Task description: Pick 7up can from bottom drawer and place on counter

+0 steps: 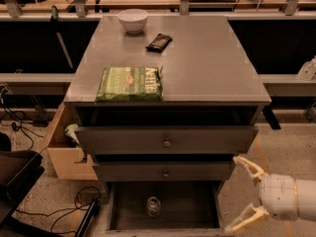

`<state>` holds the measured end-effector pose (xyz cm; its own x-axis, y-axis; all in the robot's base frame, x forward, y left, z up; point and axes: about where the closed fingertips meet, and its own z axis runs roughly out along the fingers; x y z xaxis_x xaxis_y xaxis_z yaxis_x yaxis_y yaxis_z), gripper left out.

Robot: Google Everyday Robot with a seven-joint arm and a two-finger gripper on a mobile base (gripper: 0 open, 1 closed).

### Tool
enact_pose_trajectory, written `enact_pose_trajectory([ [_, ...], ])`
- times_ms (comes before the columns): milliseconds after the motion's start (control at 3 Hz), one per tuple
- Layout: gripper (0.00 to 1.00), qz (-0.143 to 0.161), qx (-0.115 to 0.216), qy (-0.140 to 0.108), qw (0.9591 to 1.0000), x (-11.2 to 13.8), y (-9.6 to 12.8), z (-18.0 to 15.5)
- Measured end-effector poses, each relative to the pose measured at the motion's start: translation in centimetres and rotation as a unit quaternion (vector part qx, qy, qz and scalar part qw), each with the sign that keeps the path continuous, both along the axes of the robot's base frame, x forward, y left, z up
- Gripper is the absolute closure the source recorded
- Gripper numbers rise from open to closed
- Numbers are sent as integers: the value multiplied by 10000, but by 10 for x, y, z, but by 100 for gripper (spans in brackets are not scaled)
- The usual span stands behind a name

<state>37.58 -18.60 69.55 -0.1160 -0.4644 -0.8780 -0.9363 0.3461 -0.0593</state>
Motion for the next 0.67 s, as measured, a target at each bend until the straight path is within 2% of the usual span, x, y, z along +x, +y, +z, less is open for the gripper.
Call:
enact_pose_trajectory([
  [333, 0, 462, 345, -472, 9972, -16, 1, -45],
  [667, 0, 631, 370, -724, 9947, -17, 5, -56],
])
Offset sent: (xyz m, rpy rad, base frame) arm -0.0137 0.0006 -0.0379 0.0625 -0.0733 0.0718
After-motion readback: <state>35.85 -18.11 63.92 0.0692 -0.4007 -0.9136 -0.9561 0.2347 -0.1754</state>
